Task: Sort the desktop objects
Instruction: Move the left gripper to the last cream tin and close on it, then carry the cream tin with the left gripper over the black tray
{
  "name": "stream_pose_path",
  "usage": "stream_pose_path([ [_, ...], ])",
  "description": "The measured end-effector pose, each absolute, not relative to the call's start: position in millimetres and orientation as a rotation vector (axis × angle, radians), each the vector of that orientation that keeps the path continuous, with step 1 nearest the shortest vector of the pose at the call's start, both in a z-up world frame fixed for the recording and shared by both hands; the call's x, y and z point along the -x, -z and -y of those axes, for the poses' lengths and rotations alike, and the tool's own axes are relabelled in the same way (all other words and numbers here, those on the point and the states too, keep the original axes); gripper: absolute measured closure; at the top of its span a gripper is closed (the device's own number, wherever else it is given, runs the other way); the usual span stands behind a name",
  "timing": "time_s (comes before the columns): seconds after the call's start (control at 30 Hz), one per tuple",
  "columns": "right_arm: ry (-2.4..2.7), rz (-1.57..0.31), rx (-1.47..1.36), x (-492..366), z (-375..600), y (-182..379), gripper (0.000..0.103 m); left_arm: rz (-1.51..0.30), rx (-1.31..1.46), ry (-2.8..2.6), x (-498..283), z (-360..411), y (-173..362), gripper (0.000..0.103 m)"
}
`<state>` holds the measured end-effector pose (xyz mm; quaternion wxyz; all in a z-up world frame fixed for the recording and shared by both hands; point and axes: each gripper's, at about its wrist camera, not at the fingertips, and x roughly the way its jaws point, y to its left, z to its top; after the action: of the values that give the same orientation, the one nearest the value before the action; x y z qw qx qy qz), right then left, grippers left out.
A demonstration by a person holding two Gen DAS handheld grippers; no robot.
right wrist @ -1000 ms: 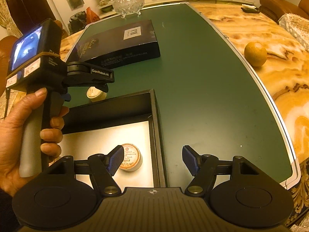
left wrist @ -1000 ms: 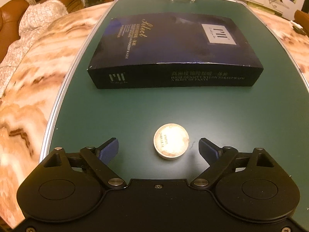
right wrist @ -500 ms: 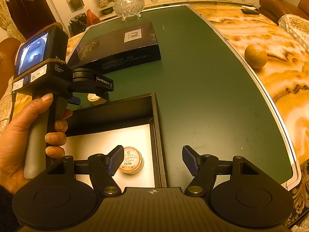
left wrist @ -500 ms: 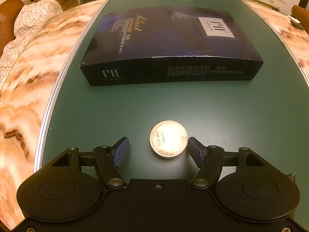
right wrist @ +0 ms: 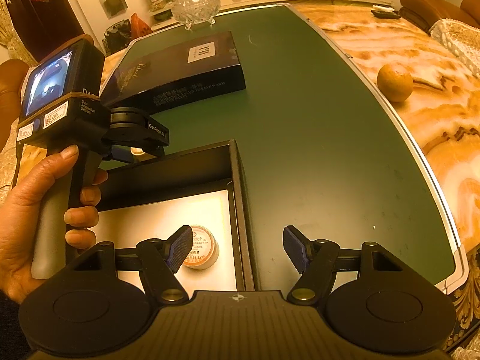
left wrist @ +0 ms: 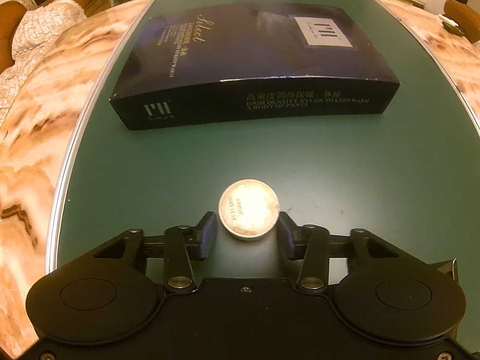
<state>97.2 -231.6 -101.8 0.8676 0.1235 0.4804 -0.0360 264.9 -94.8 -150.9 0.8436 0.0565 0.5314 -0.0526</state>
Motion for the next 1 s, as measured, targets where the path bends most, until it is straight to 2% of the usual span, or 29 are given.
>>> stream_pose_path([
  [0.37,0.072,-1.007,-0.256,-94.4,232.5,102.6,0.033,-1.116,-0.123,0.113,-264.1,93.7,151.5,0.064],
  [0.57,0.073,-1.01,-0.254,-95.3,231.7,103.6,0.033,-1.114,-0.145,0.095,-266.0,95.7,151.4,0.059],
  [1.0,0.074,-1.023,-0.255,-96.0,230.3,108.6,0.033,-1.106,-0.148,0.109,-270.7,95.8,151.3,0.062],
])
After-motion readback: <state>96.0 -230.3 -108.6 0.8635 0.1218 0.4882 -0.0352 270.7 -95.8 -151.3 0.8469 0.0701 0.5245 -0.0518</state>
